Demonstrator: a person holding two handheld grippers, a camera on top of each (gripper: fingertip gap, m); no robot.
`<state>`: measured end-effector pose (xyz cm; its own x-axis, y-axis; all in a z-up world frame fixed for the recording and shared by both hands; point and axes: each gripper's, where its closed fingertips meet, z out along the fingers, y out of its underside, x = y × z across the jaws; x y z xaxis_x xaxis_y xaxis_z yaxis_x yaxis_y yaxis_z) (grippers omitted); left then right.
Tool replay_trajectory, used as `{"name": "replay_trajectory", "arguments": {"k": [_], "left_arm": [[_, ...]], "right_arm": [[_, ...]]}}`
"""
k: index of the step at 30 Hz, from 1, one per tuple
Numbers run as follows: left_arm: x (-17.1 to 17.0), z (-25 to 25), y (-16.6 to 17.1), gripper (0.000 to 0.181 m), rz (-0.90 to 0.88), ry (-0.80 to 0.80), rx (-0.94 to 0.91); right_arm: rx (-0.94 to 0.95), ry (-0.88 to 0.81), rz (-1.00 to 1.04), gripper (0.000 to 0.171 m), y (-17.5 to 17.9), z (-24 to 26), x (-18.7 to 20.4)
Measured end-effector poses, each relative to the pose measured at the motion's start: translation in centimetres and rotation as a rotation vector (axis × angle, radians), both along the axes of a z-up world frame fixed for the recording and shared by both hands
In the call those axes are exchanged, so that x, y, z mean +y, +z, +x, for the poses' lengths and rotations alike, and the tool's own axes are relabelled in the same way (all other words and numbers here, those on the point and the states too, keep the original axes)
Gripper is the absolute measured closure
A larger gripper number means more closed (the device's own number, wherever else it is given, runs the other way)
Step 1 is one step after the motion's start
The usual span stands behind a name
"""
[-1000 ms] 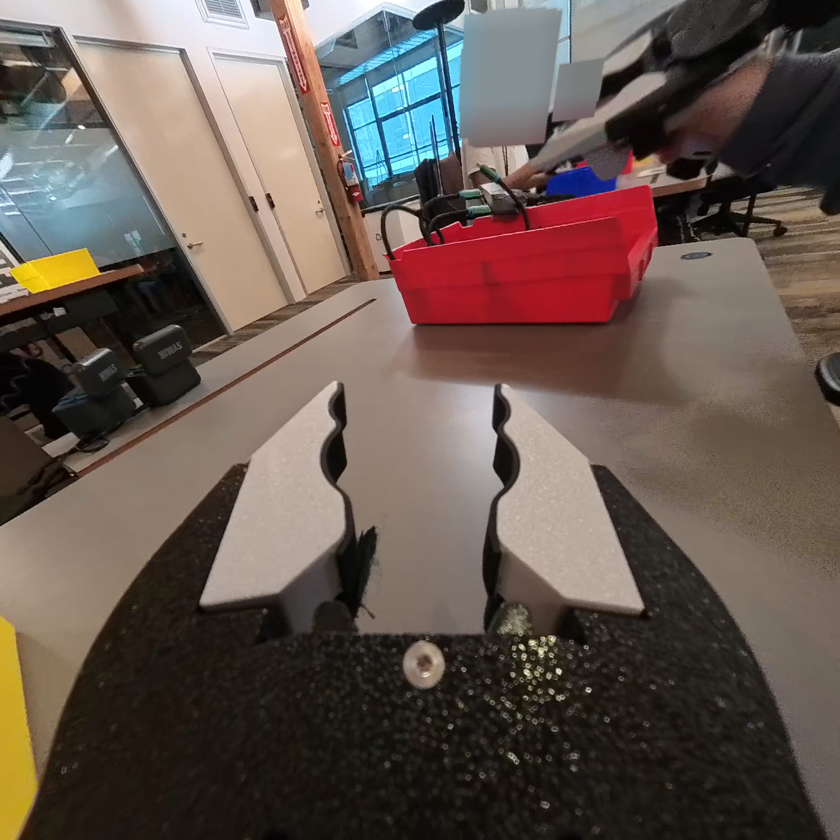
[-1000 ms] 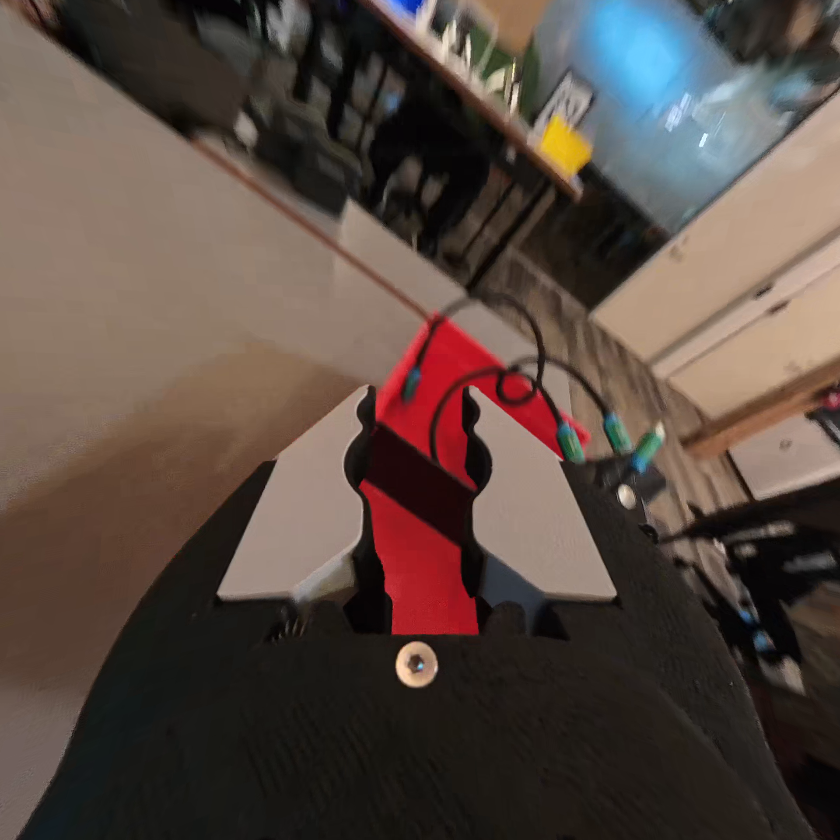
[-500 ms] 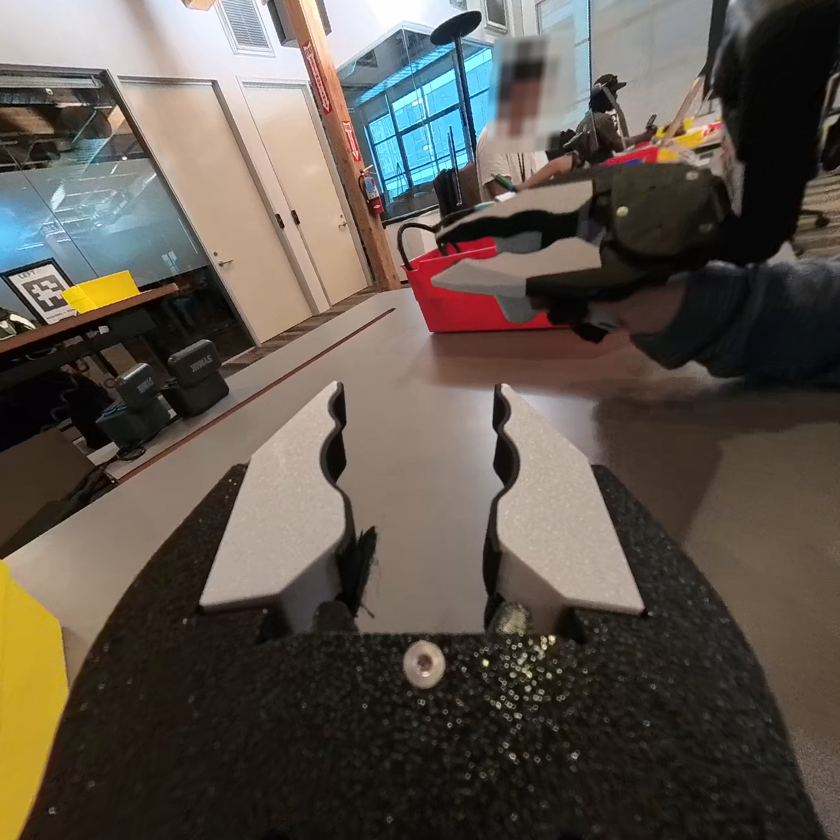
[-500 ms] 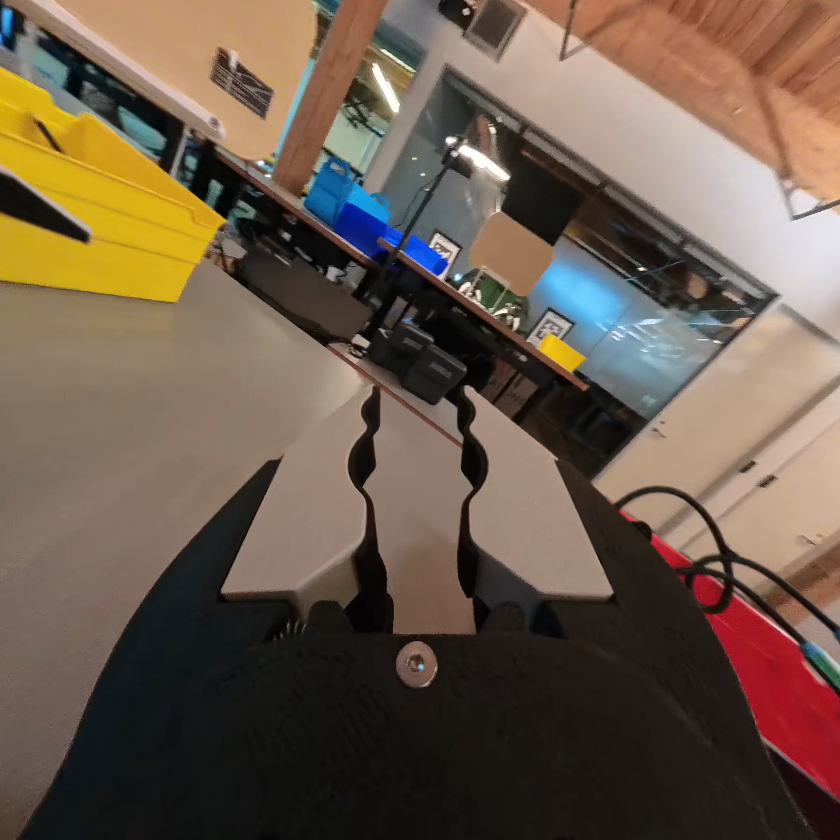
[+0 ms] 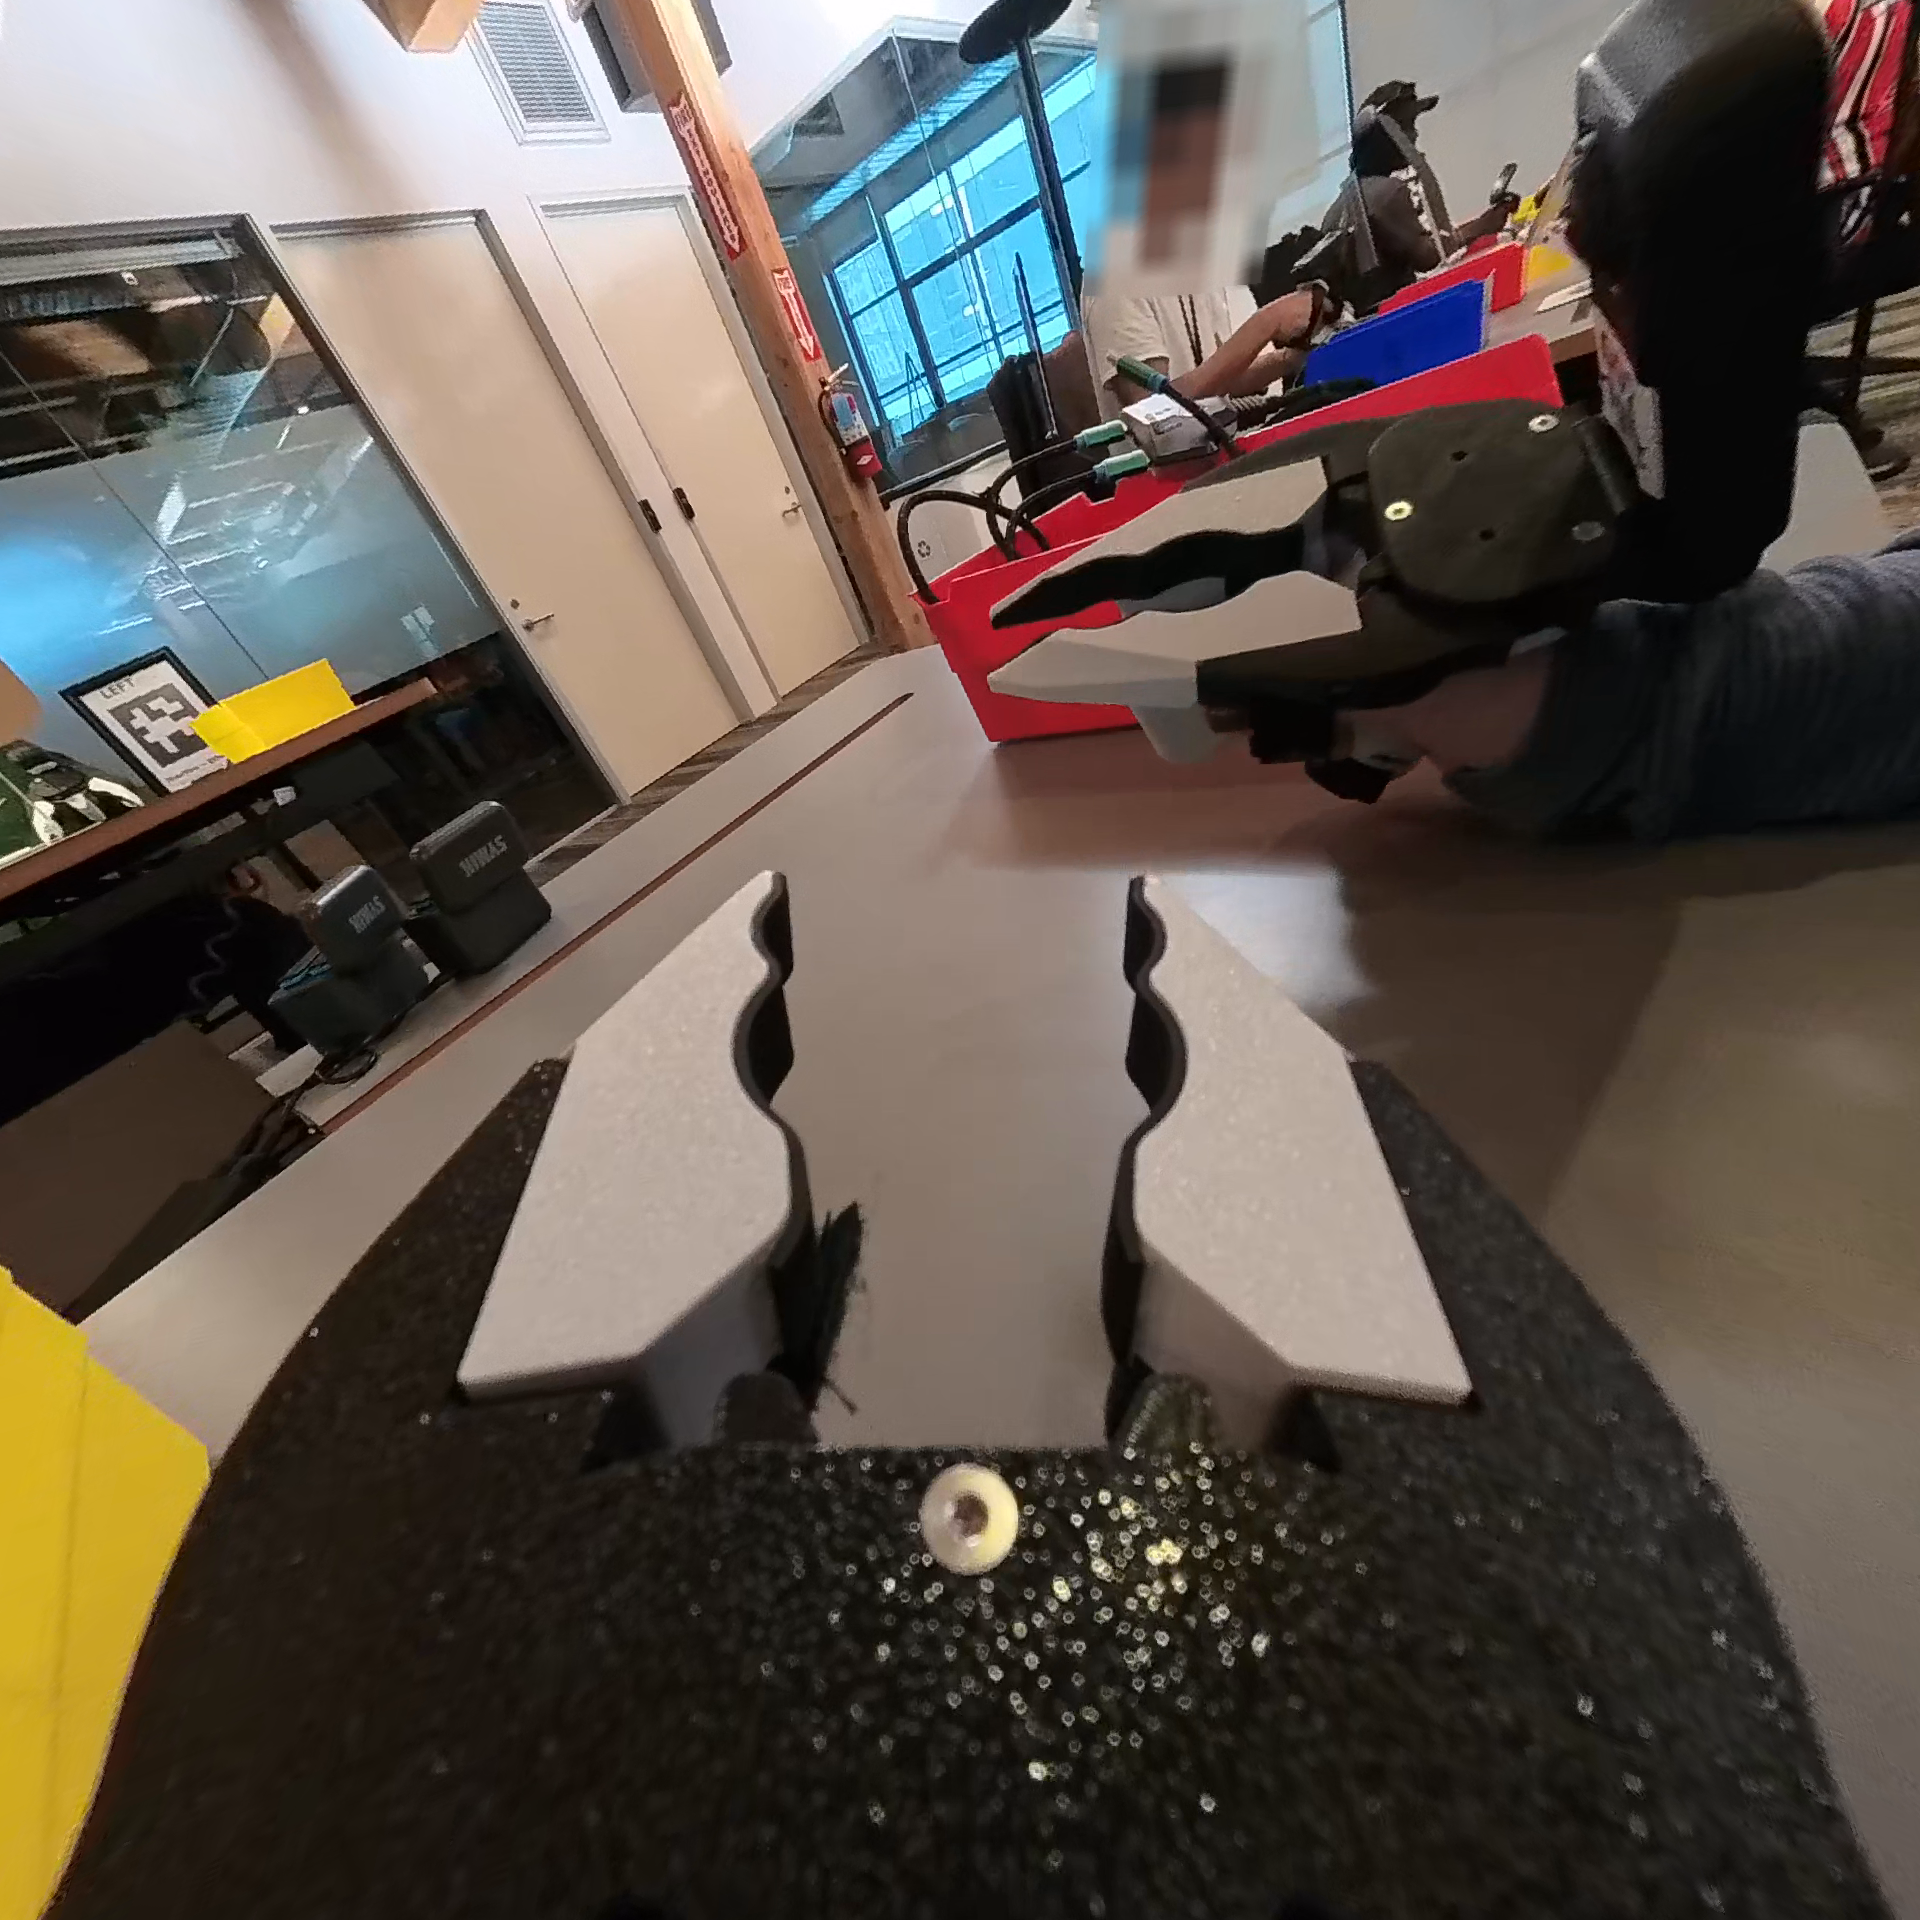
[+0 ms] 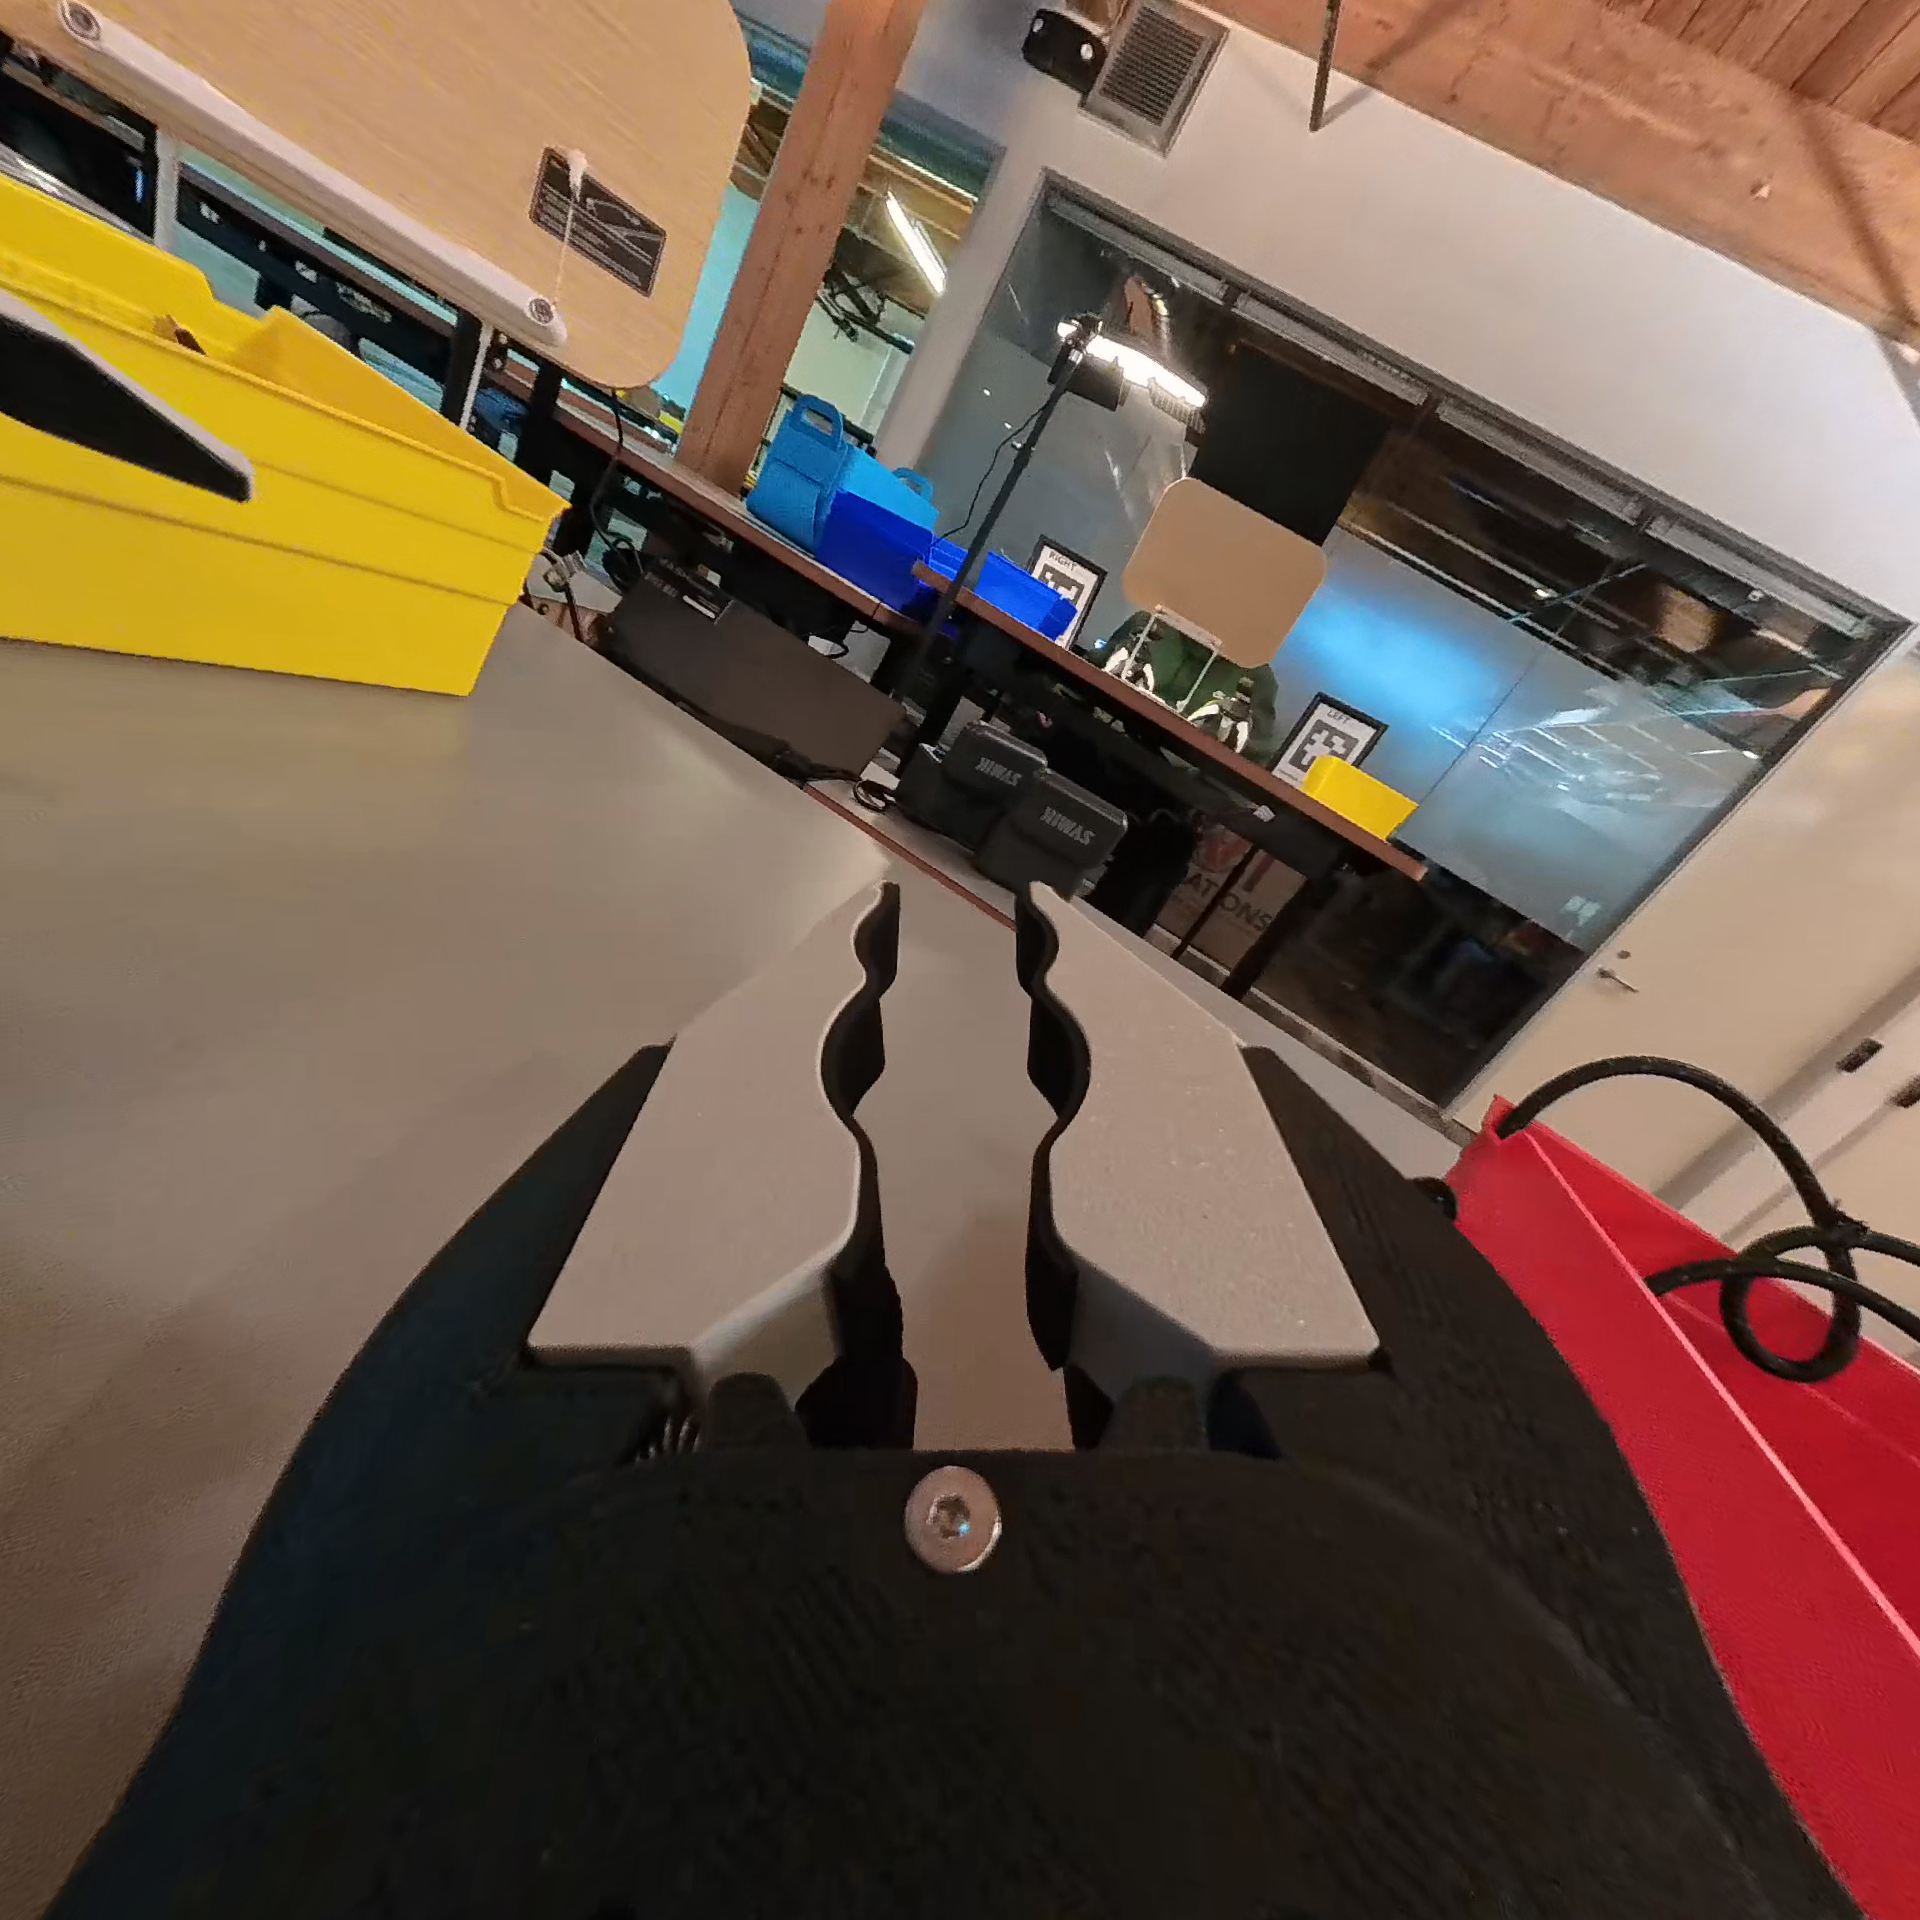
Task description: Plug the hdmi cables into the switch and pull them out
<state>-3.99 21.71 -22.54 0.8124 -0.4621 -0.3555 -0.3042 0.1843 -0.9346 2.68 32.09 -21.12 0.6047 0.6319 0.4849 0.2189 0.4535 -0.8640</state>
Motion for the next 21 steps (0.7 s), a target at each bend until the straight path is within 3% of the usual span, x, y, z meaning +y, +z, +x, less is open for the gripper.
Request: {"name": "replay_trajectory", "arguments": {"k": [11,16,21], "left_arm": [[-0.1,0.6,0.9,0.118,0.016,-0.013,-0.023],[-1.6,0.1,7.6,0.125,0.126,0.015,-0.054],[-0.8,-10.3,13.2,0.128,0.033,0.342,-0.079]], "right_arm": [[-0.043,0.004,0.027,0.152,-0.5,0.4,-0.8],[-0.034,-0.001,0.017,0.152,-0.6,1.5,-1.0],[-0.004,0.002,-0.016,0.153,-0.5,2.1,-1.0]]}}
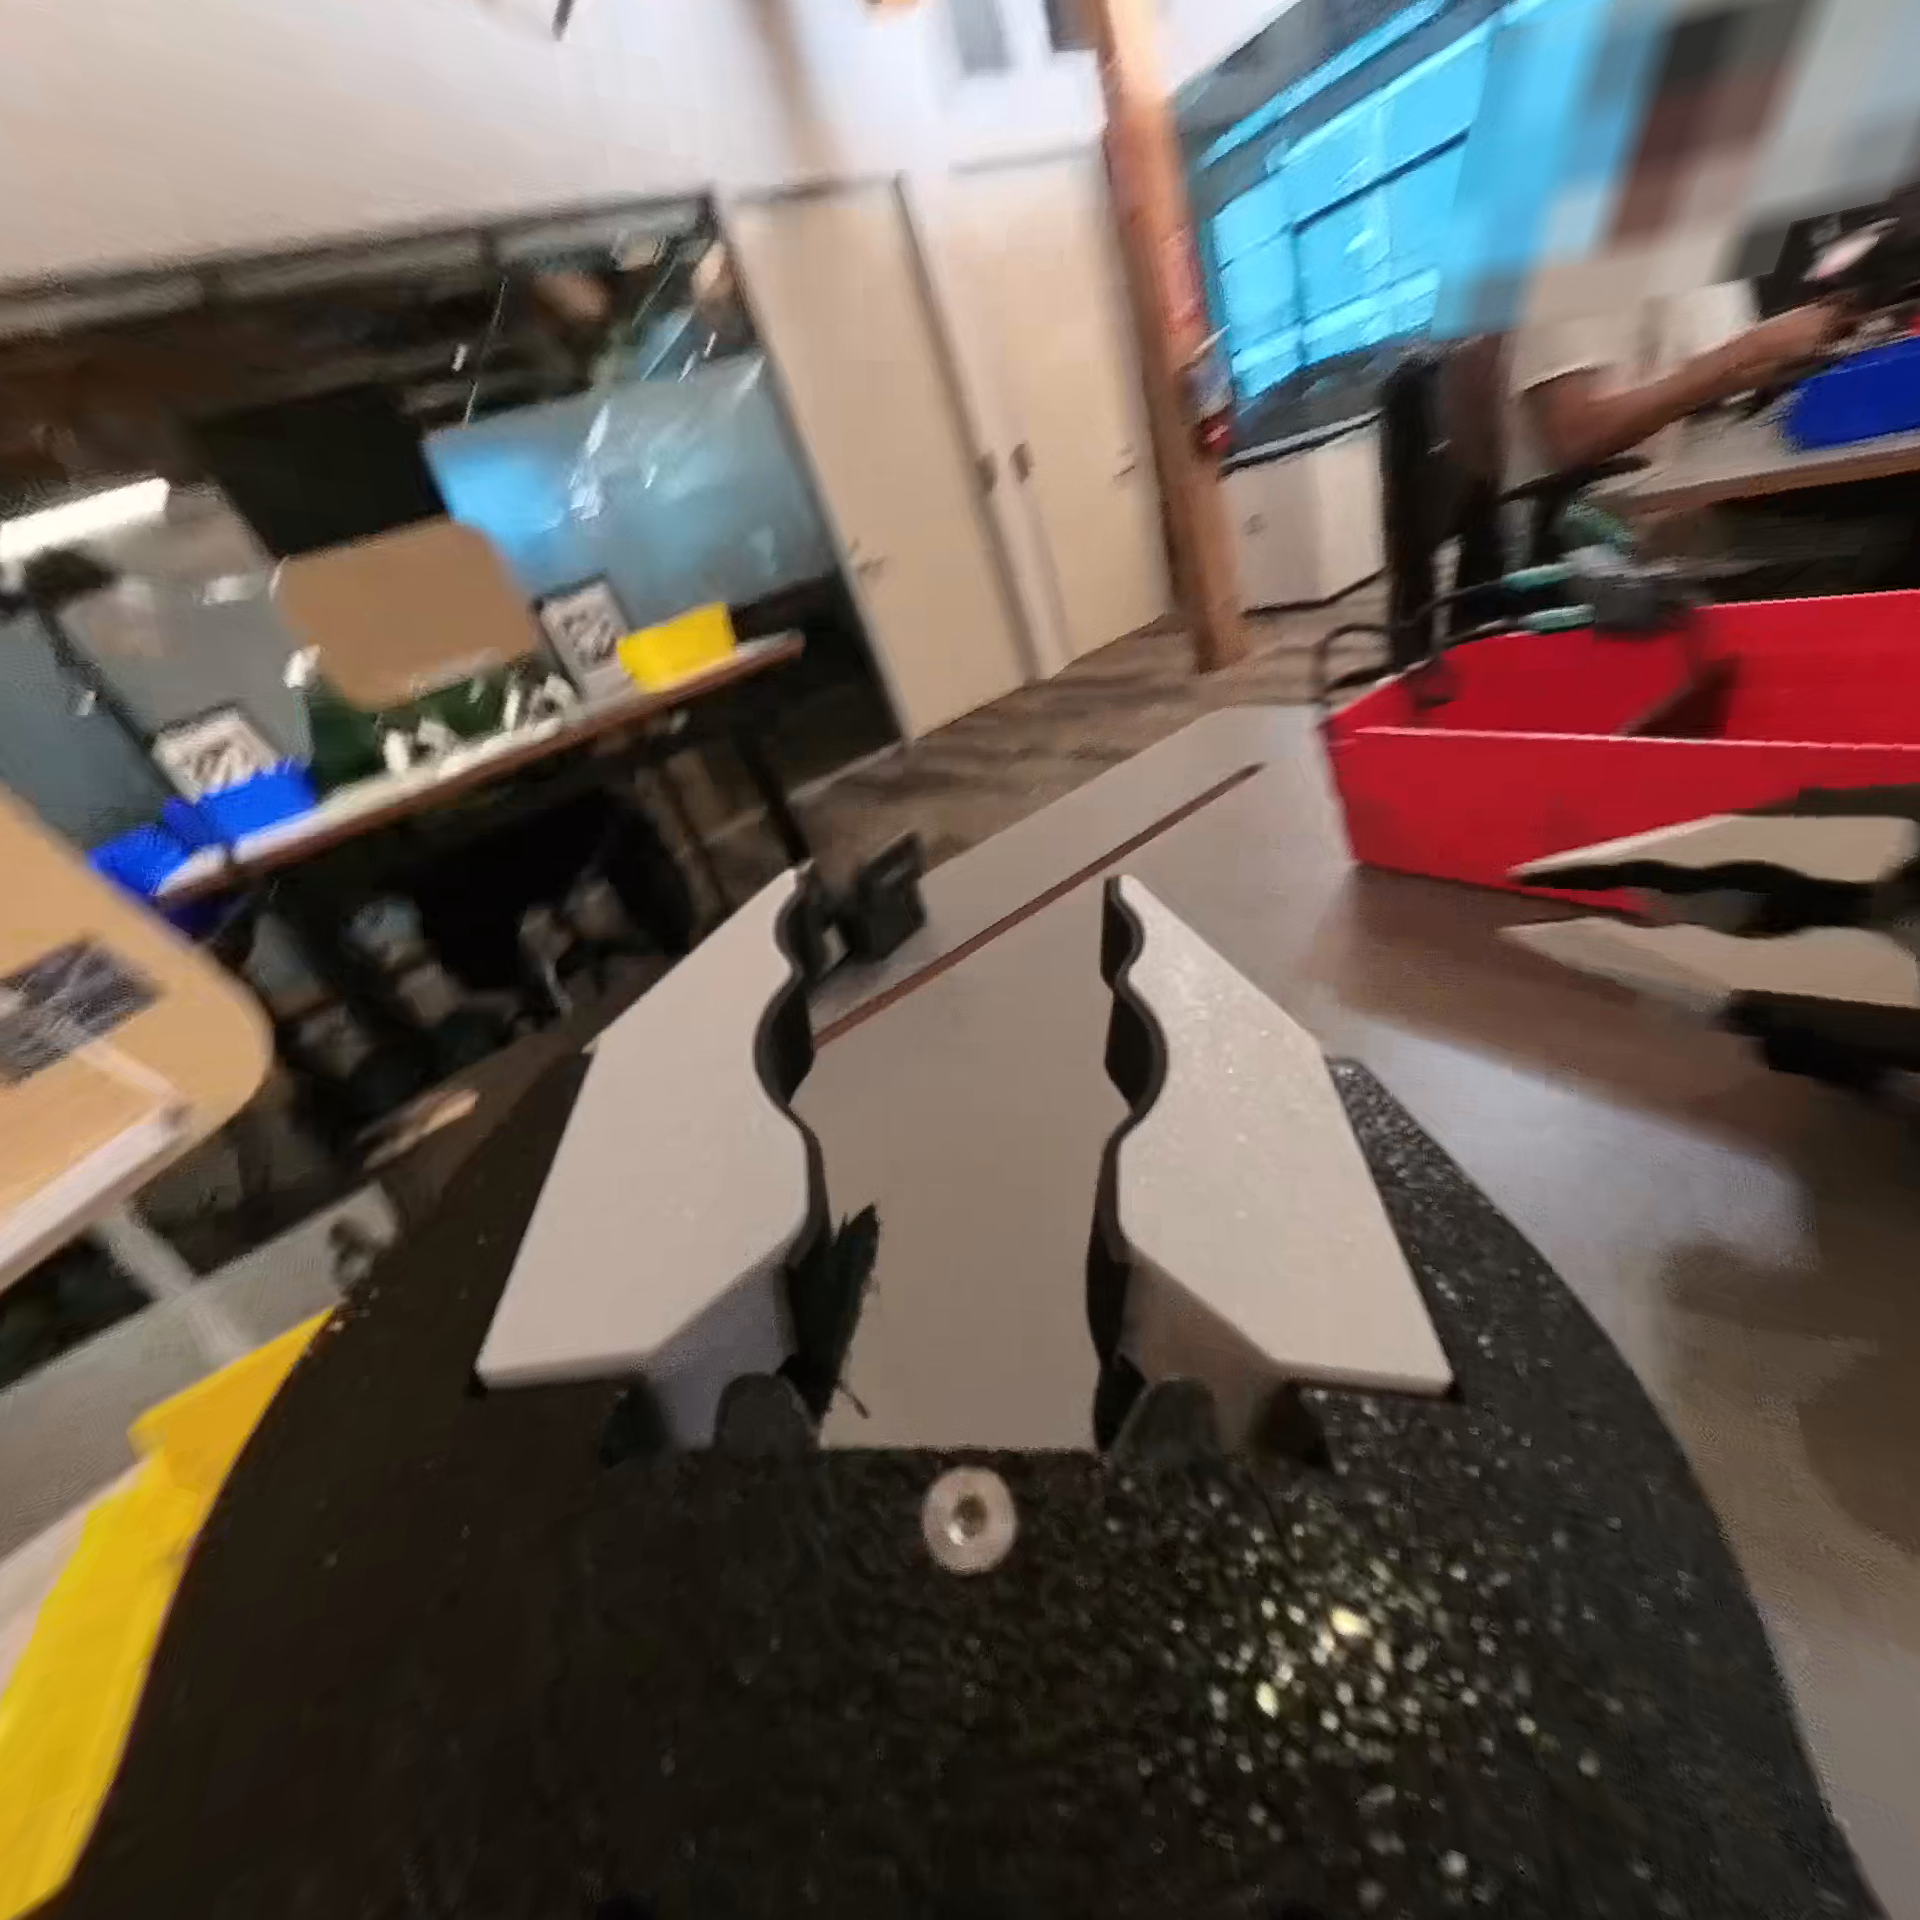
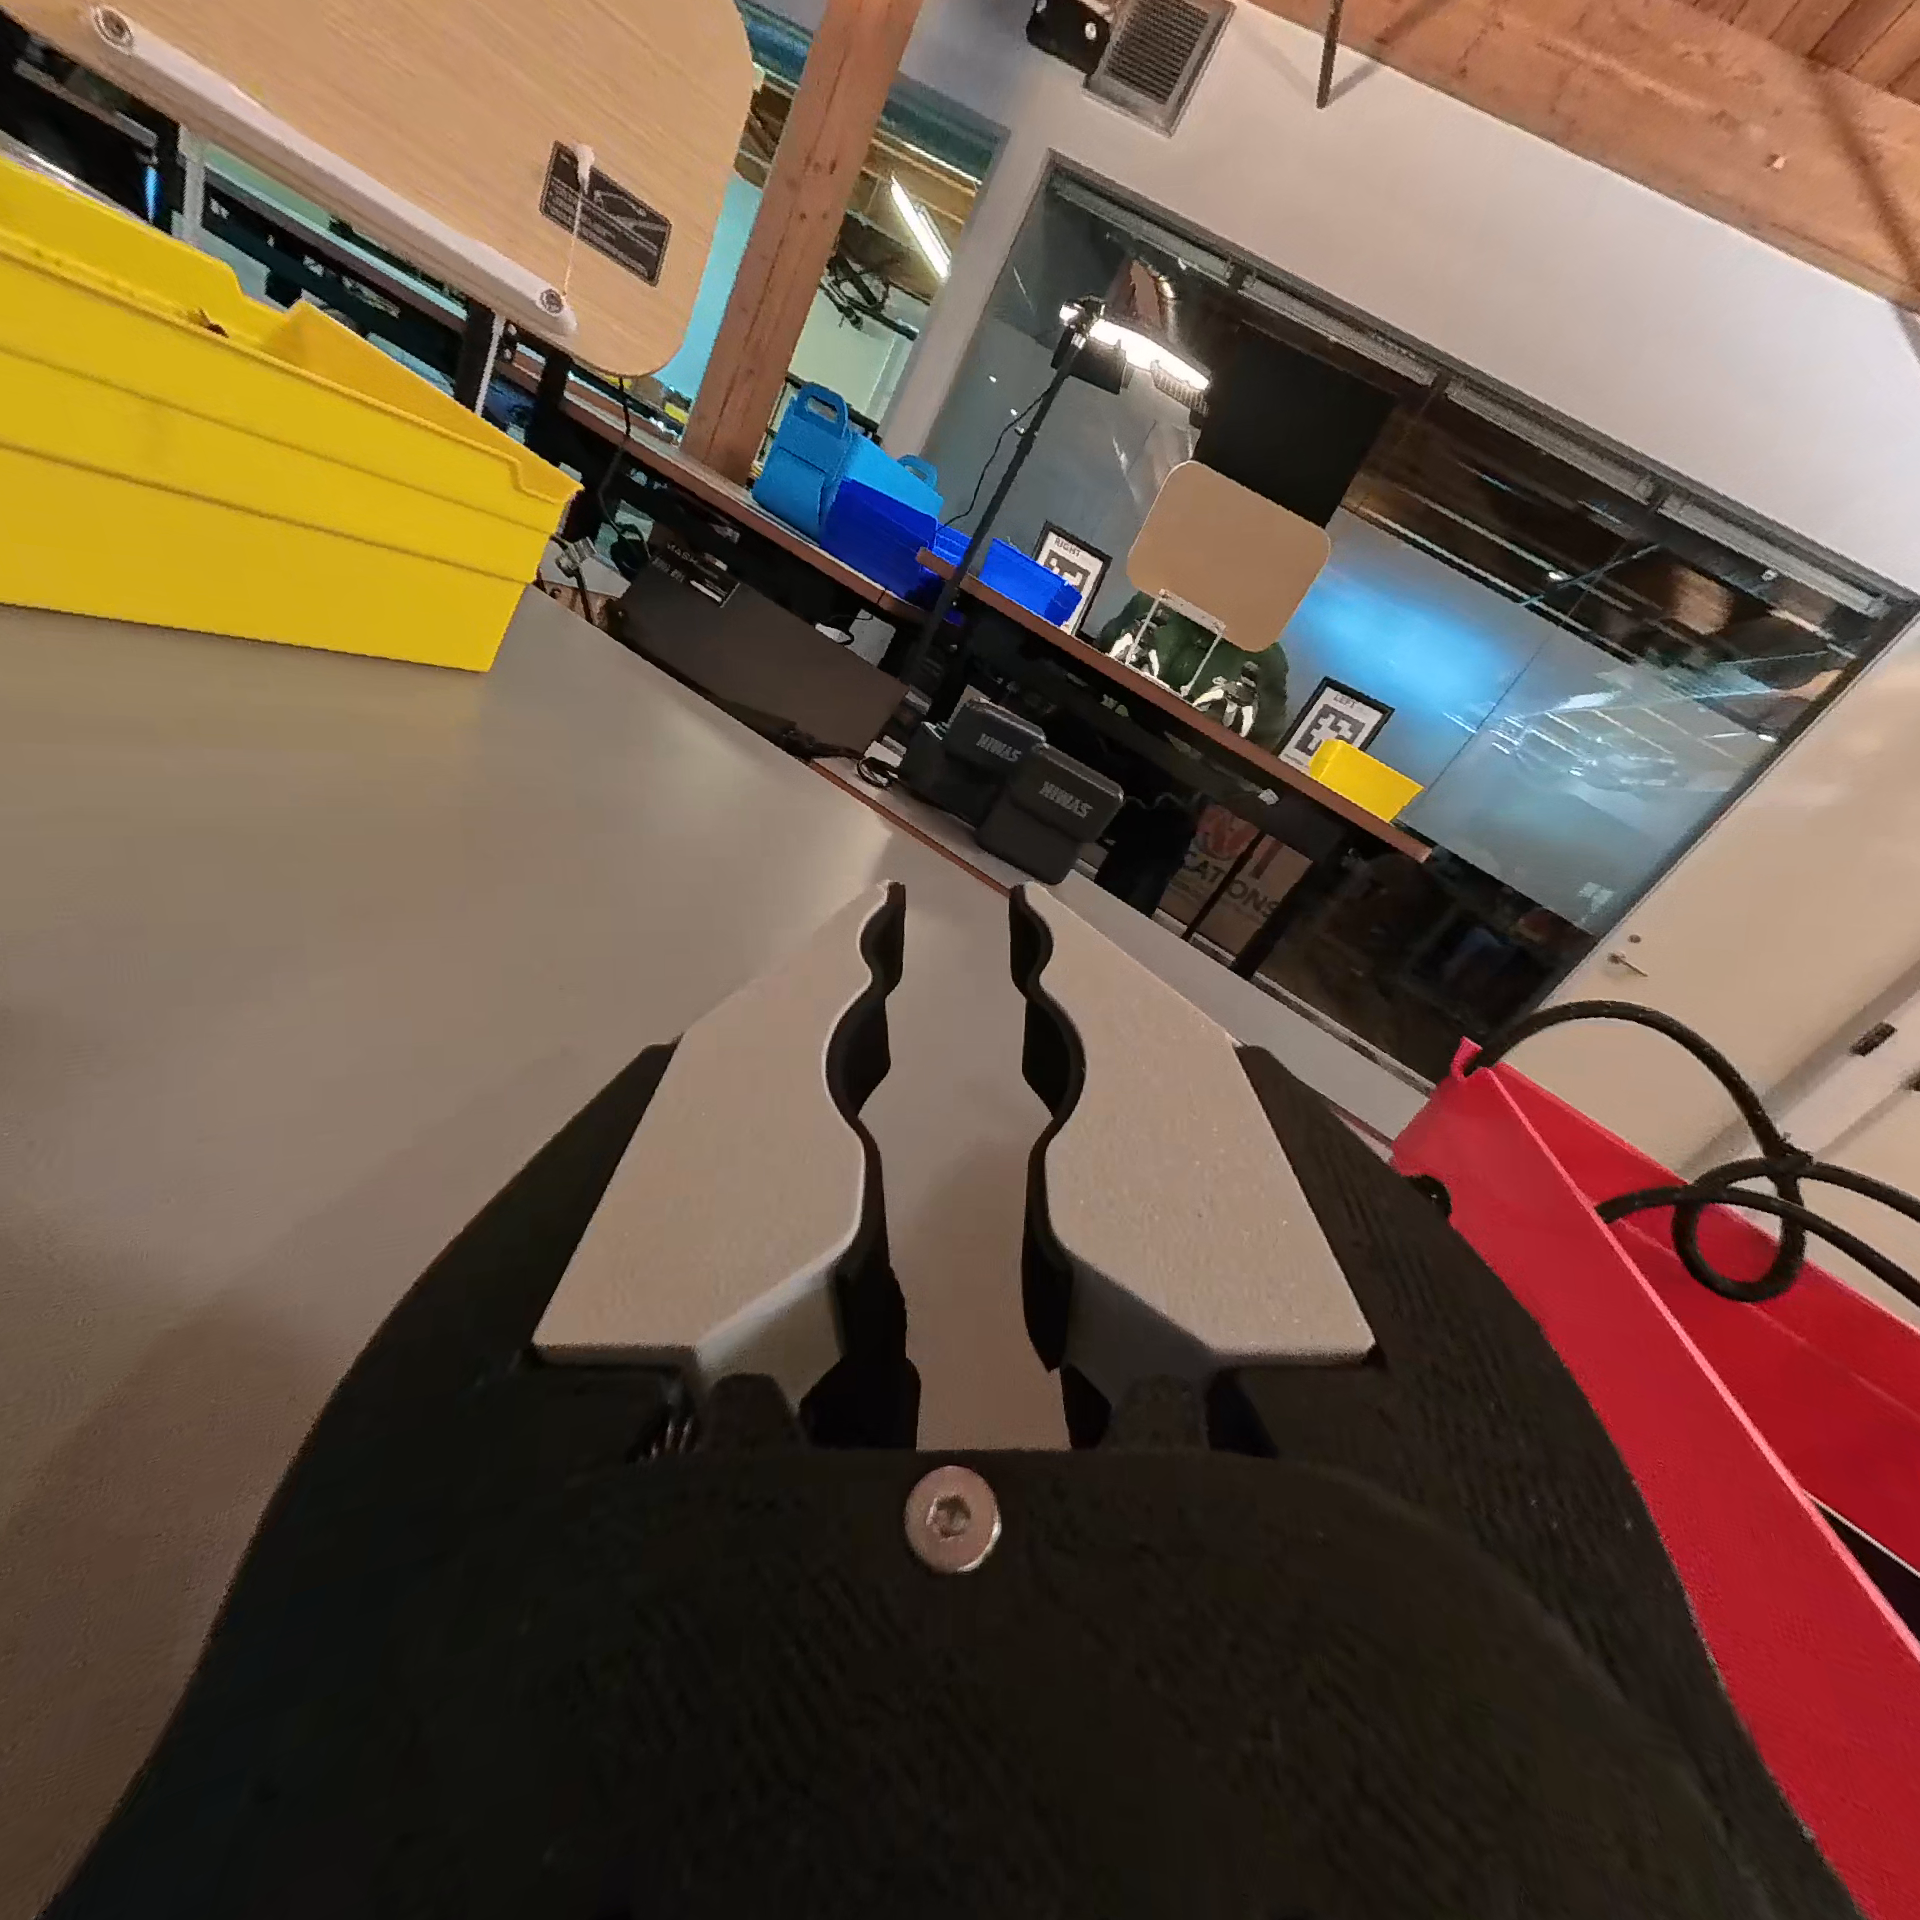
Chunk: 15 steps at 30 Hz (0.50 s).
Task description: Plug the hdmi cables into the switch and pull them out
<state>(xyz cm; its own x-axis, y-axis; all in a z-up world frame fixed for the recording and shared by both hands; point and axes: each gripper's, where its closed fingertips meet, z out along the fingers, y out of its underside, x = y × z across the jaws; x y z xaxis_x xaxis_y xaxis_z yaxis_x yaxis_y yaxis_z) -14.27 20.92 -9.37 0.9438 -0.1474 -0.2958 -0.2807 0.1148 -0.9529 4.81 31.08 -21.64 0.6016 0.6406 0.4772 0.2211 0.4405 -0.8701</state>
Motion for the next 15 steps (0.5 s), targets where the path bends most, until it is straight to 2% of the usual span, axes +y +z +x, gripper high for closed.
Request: {"name": "replay_trajectory", "arguments": {"k": [3,7,11,15], "left_arm": [[2.6,-7.4,-1.1,0.132,-0.254,0.102,-0.105],[5.7,-15.3,-9.5,0.116,-0.83,0.239,-0.241],[7.5,-19.3,-15.5,0.127,-1.101,0.314,-0.329],[7.5,-21.1,-19.9,0.129,-1.292,0.385,-0.36]], "right_arm": [[0.002,0.01,-0.007,0.153,-0.1,-0.2,0.0],[-0.001,0.026,-0.011,0.153,-0.2,-0.4,0.0],[0.003,0.036,-0.018,0.153,-0.2,-0.4,0.0],[-0.007,0.048,-0.01,0.153,-0.3,-0.6,-0.1]]}}
